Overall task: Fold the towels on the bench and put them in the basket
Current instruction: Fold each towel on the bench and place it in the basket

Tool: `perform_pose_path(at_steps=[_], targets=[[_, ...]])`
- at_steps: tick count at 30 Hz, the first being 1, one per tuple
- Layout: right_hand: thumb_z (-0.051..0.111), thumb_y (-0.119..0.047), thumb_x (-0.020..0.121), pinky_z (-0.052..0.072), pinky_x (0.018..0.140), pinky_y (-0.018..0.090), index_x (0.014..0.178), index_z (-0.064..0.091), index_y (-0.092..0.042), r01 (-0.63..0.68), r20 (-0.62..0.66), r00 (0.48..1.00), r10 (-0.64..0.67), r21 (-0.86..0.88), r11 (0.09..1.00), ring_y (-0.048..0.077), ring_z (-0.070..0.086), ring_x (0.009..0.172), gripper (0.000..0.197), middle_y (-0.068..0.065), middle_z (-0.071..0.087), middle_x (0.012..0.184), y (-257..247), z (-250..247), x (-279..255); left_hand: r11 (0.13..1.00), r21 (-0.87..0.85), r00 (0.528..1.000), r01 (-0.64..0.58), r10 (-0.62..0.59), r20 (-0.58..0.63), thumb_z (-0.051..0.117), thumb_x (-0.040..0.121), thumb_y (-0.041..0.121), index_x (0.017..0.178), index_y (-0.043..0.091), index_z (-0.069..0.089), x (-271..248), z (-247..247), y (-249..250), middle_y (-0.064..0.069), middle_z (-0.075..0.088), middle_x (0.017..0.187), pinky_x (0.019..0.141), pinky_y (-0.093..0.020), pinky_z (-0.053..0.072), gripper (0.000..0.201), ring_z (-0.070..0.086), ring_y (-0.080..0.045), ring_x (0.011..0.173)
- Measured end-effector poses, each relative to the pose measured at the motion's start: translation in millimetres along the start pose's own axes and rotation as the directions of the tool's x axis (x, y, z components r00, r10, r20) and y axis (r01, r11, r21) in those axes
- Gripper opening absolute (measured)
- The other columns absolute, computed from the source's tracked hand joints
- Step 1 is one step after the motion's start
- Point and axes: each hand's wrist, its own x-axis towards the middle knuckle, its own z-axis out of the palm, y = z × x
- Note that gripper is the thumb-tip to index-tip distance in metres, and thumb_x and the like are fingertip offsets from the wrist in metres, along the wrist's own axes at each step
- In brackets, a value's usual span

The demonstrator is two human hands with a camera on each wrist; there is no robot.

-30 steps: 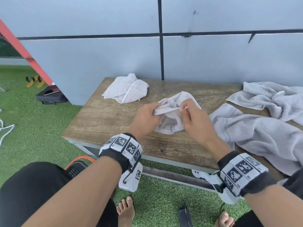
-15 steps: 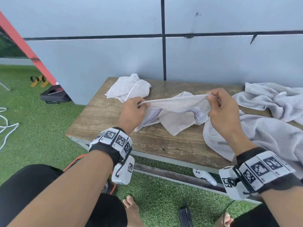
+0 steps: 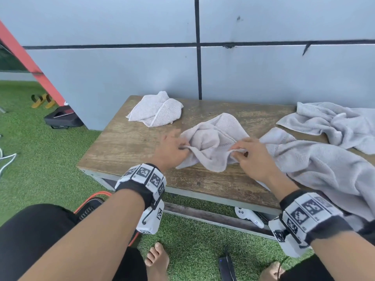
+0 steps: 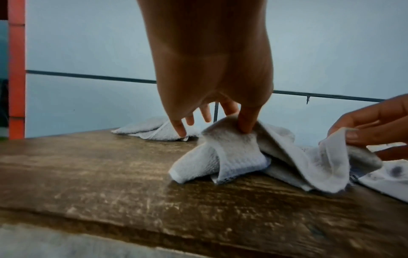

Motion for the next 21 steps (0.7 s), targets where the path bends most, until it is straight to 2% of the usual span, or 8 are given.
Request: perform_pose_path(at_steps=[3, 5, 7, 11, 13, 16, 18, 21], targets=[[0.062, -0.014, 0.094, 0.042, 0.079, 0.029, 0.088, 0.072, -0.022, 0.042, 0.145, 0.989, -0.037, -0.033, 0.999, 0.019, 0.056, 0.092, 0.014, -0.001, 0.058, 0.104, -2, 15, -2, 0.999, -0.002, 0.981, -0.046, 0.045, 0.187, 0.057, 0.098, 0.023, 0.097, 0.013, 0.074, -2, 14, 2, -0.008, 0.055, 0.139, 0.1, -0.04, 0.046, 0.02, 0.053, -0.026, 0.127], [0.057, -0.013, 0.095, 0.038, 0.065, 0.02, 0.084, 0.068, -0.021, 0.064, 0.252, 0.967, -0.048, -0.056, 0.996, 0.013, 0.057, 0.079, 0.018, -0.002, 0.061, 0.097, -8, 17, -4, 0.992, -0.117, 0.988, -0.047, 0.063, 0.138, 0.058, 0.095, 0.02, 0.082, 0.012, 0.071, -6, 17, 3, -0.004, 0.067, 0.093, 0.071, -0.029, 0.046, 0.02, 0.06, -0.018, 0.084], [0.055, -0.013, 0.095, 0.043, 0.063, 0.025, 0.075, 0.064, -0.029, 0.09, 0.278, 0.957, -0.08, -0.022, 0.996, 0.017, 0.06, 0.073, 0.027, -0.004, 0.065, 0.086, -14, 16, -4, 0.981, -0.183, 0.993, -0.062, 0.08, 0.091, 0.058, 0.09, 0.014, 0.063, 0.014, 0.056, -7, 16, 4, 0.001, 0.052, 0.065, 0.061, -0.028, 0.036, 0.027, 0.046, -0.013, 0.061], [0.056, -0.013, 0.091, 0.038, 0.089, 0.029, 0.071, 0.064, -0.036, 0.09, 0.197, 0.976, -0.092, 0.023, 0.996, 0.007, 0.049, 0.103, 0.031, -0.008, 0.052, 0.109, -7, 17, -1, 0.986, -0.135, 0.994, -0.097, 0.088, -0.067, 0.062, 0.088, 0.014, 0.076, 0.01, 0.07, -3, 23, -8, -0.003, 0.051, 0.107, 0.089, -0.03, 0.031, 0.014, 0.041, -0.016, 0.104], [0.058, -0.016, 0.091, 0.031, 0.103, 0.034, 0.078, 0.066, -0.034, 0.072, 0.219, 0.974, -0.065, -0.025, 0.997, 0.012, 0.036, 0.12, 0.024, -0.007, 0.045, 0.124, 0, 23, 0, 0.983, -0.131, 0.991, -0.13, 0.132, 0.004, 0.063, 0.085, 0.019, 0.078, 0.012, 0.073, 1, 28, -14, -0.005, 0.049, 0.13, 0.104, -0.037, 0.032, 0.014, 0.04, -0.02, 0.122], [0.058, -0.016, 0.09, 0.044, 0.094, 0.042, 0.074, 0.062, -0.023, 0.145, 0.268, 0.956, -0.12, -0.077, 0.986, 0.021, 0.048, 0.106, 0.018, -0.003, 0.053, 0.105, 1, 33, -3, 0.968, -0.192, 0.974, -0.161, 0.187, 0.128, 0.063, 0.084, 0.017, 0.08, 0.007, 0.074, 7, 32, -10, -0.007, 0.059, 0.114, 0.088, -0.029, 0.048, 0.015, 0.057, -0.018, 0.099], [0.056, -0.009, 0.088, 0.047, 0.078, 0.038, 0.069, 0.059, -0.014, 0.132, 0.27, 0.957, -0.111, -0.062, 0.989, 0.021, 0.054, 0.087, 0.021, -0.002, 0.054, 0.092, -6, 32, -5, 0.97, -0.19, 0.969, -0.154, 0.186, 0.161, 0.064, 0.085, 0.012, 0.075, 0.0, 0.07, 13, 30, -3, -0.011, 0.063, 0.096, 0.071, -0.021, 0.045, 0.017, 0.056, -0.017, 0.082], [0.054, 0.001, 0.086, 0.039, 0.062, 0.035, 0.058, 0.051, -0.014, 0.09, 0.247, 0.966, -0.08, -0.031, 0.995, 0.023, 0.051, 0.069, 0.032, 0.002, 0.053, 0.073, -17, 15, 5, 0.963, -0.215, 0.957, -0.162, 0.207, 0.203, 0.063, 0.079, 0.016, 0.055, 0.006, 0.055, 29, 14, 15, -0.017, 0.054, 0.067, 0.057, -0.032, 0.037, 0.027, 0.043, -0.016, 0.058]])
